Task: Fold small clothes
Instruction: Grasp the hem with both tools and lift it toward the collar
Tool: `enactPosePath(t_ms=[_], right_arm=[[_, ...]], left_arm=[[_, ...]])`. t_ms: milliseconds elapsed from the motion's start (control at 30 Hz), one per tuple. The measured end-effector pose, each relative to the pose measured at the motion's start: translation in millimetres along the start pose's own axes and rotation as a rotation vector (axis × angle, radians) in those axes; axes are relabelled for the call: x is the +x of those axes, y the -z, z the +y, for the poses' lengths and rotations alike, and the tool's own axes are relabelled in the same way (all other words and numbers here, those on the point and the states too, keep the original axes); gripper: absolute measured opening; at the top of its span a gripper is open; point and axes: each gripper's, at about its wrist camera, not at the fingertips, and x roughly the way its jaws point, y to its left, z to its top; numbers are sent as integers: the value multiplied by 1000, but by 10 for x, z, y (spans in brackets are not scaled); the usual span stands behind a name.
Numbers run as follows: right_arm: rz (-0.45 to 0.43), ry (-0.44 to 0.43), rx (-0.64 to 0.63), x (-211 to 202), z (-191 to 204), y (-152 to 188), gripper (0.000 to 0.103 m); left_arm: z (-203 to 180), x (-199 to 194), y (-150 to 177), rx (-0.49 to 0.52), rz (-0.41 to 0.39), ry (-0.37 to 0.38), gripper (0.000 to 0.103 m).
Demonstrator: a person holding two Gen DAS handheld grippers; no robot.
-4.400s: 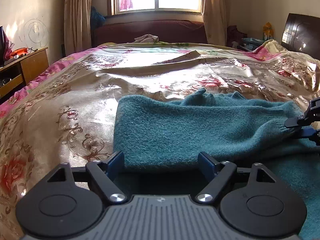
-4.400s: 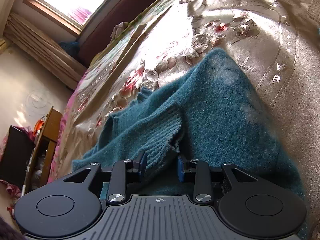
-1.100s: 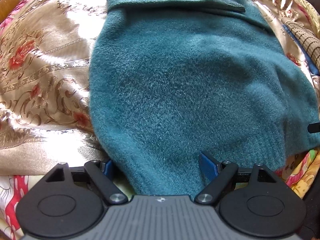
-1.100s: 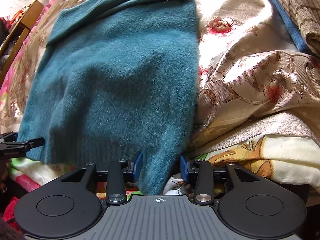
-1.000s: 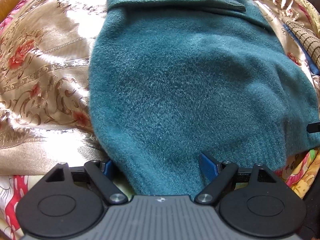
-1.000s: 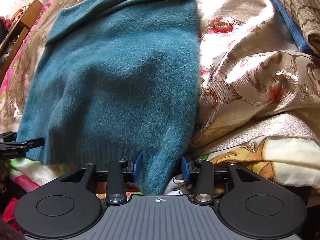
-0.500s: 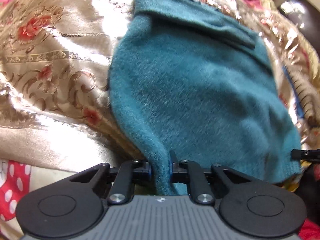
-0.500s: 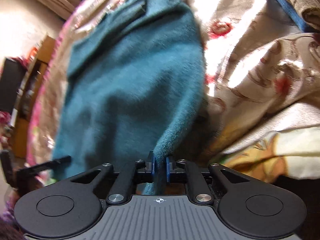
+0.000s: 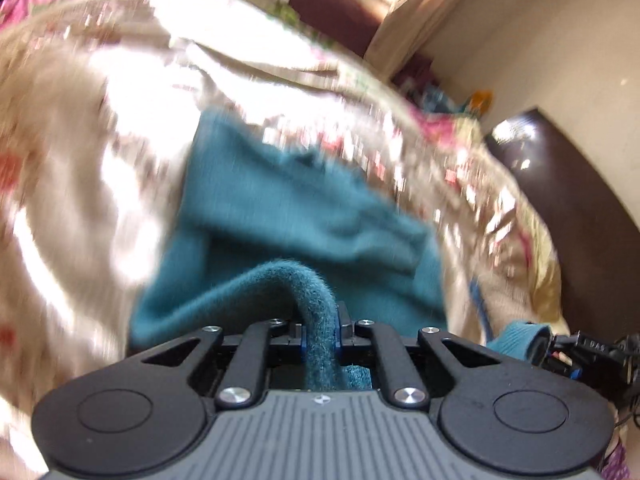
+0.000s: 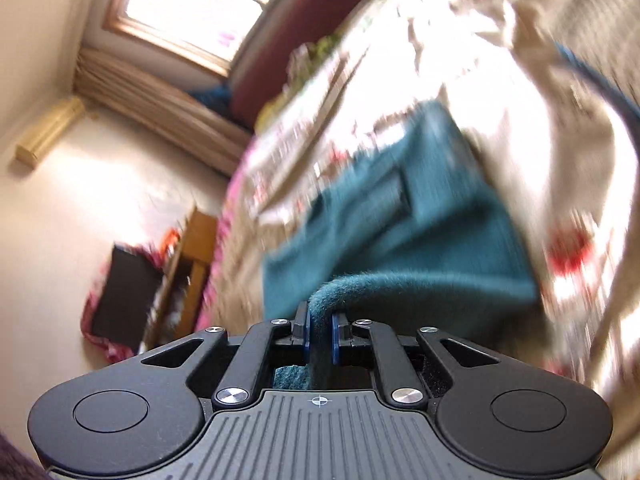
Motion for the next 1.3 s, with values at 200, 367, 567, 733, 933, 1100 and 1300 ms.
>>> enactPosePath(t_ms=[200, 367, 567, 733, 933, 1100, 1300], right_arm=[[-98, 48, 51, 558, -107, -616, 10], [-123, 139, 116, 1075, -409, -912, 10], [-112, 178, 201, 1408, -733, -940, 11], [-96, 144, 299, 1436, -875, -979, 15], [-107, 96, 315, 1477, -802, -1025, 25], [-107, 91, 317, 1495, -785, -1036, 33], [-110, 84, 319, 1496, -798, -1053, 41]], left_arm=[[34, 497, -645, -4, -95, -40, 16], [172, 1056, -909, -29, -100, -112, 16], [422, 1448, -871, -57, -54, -173, 17], [615, 1415, -872, -189, -62, -117, 19], [592, 1363, -891, -235, -91, -100, 21], [700, 1309, -907, -334, -103, -75, 23], [677, 1261, -952, -363, -133, -54, 30]])
